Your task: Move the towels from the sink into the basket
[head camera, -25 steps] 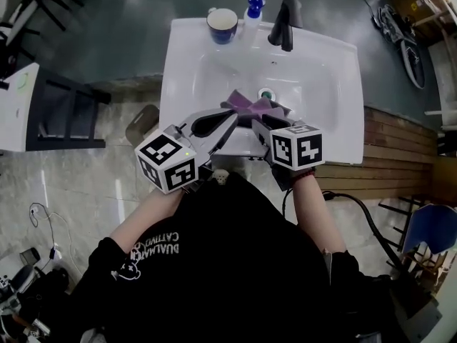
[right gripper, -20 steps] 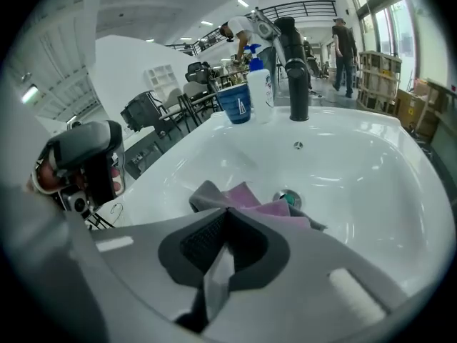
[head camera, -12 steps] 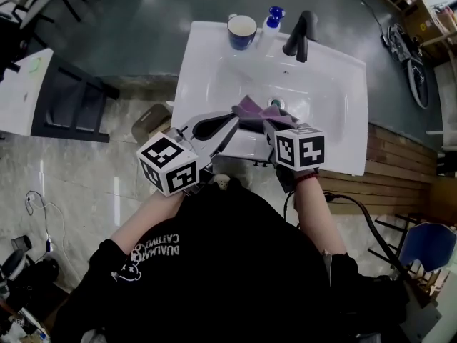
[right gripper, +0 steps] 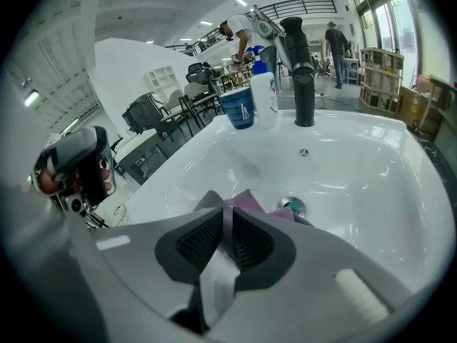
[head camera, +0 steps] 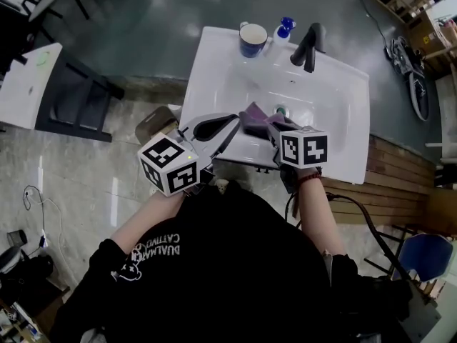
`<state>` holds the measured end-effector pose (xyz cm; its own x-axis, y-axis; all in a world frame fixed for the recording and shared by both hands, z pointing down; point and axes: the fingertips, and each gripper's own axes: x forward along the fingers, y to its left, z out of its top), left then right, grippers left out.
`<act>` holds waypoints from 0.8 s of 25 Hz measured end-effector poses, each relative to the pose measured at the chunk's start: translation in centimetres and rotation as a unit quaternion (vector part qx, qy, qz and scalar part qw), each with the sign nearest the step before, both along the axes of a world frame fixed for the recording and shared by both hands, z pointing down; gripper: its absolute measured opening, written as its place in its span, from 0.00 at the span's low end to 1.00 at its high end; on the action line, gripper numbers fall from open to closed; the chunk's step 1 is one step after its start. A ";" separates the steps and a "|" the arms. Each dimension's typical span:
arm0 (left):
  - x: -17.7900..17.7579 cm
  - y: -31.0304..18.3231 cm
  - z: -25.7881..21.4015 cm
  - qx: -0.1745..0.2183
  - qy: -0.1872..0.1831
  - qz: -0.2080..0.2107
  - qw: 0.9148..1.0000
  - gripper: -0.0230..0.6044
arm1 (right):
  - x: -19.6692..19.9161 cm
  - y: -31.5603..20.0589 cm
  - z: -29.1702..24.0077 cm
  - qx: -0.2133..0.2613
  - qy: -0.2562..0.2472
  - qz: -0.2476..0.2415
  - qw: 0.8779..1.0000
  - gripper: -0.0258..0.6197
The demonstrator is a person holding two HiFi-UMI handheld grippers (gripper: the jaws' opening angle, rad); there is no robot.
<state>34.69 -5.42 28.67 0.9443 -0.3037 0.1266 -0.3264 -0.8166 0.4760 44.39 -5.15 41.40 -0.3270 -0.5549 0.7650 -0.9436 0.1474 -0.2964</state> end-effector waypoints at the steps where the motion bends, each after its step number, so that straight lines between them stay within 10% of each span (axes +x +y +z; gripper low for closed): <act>1: -0.1 -0.1 -0.1 0.000 0.001 -0.001 1.000 0.04 | 0.0 0.0 0.0 -0.001 0.000 0.000 1.000 0.11; 10: -0.6 -0.6 -0.8 0.006 0.006 -0.005 1.000 0.04 | -0.7 0.7 1.6 -0.052 -0.014 -0.018 0.998 0.25; 20: -1.7 -1.1 -1.1 0.008 0.010 -0.015 1.000 0.04 | -0.9 0.7 2.1 -0.069 0.022 -0.028 0.997 0.09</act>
<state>32.96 -6.56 27.58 0.9367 -0.3347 0.1032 -0.3426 -0.8142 0.4687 43.48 -4.41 43.50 -0.3190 -0.4254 0.8469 -0.9476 0.1607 -0.2761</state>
